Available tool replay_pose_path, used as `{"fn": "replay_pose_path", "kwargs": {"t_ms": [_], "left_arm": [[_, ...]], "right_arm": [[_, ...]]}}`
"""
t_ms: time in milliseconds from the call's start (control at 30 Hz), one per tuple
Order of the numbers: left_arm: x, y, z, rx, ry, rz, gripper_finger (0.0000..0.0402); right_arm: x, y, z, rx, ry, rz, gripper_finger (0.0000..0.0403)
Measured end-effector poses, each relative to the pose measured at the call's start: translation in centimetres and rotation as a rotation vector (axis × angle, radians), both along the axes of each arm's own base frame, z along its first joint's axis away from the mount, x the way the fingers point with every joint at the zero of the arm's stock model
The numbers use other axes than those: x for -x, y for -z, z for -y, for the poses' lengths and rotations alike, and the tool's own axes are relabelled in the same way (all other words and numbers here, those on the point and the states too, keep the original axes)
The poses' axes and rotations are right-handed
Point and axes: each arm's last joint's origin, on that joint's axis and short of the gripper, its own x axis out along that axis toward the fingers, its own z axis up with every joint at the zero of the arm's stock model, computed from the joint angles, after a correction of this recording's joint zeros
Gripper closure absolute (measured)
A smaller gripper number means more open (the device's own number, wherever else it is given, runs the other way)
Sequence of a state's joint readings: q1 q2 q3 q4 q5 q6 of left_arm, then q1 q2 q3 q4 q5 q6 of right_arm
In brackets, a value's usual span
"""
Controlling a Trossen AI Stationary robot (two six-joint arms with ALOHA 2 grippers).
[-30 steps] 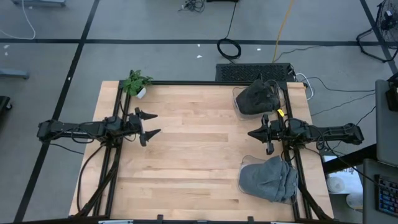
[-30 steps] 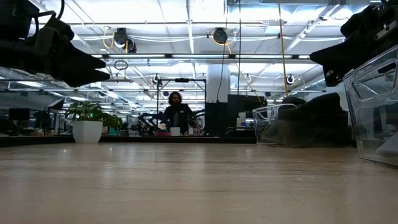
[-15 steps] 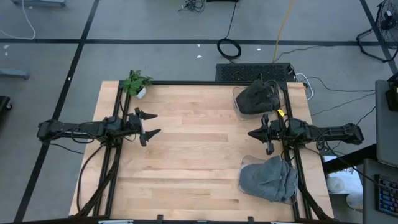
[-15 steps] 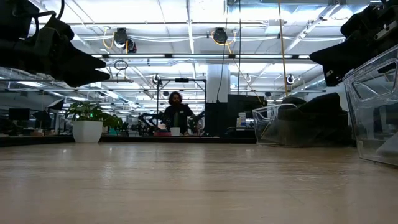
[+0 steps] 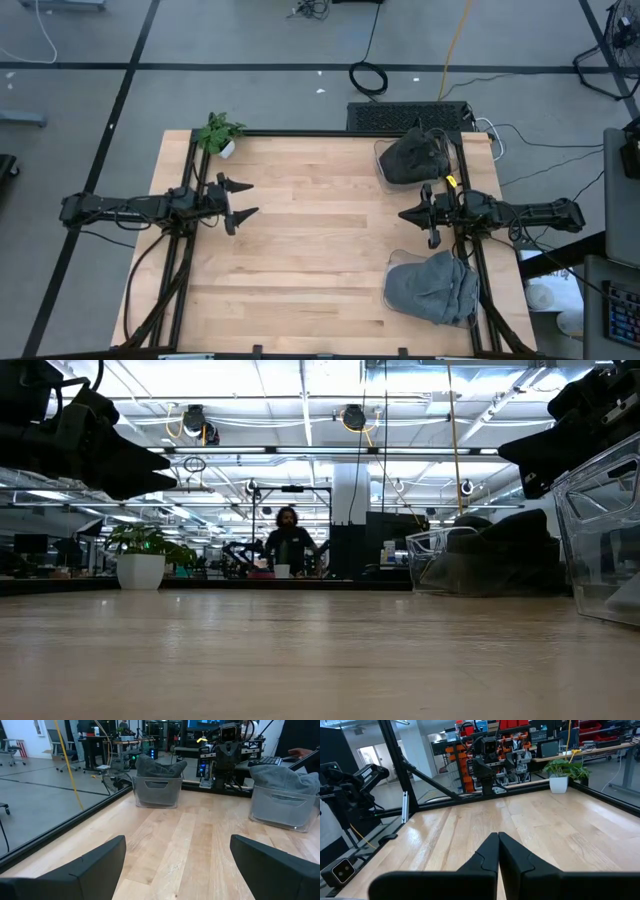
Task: Pick & Place hat
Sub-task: Return to Home Position
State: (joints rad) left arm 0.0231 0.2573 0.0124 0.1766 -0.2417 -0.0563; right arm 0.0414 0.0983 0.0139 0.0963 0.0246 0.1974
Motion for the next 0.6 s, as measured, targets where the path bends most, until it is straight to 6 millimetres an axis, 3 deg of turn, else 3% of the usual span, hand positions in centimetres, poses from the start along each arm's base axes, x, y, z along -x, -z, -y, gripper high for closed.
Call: {"fn": "replay_pose_path", "kwargs": {"t_ms": [600], "left_arm": [[0.00, 0.00, 0.00, 0.000, 0.000, 0.000, 0.0036]], "right_arm": [[0.00, 0.00, 0.00, 0.000, 0.000, 0.000, 0.0403]]}}
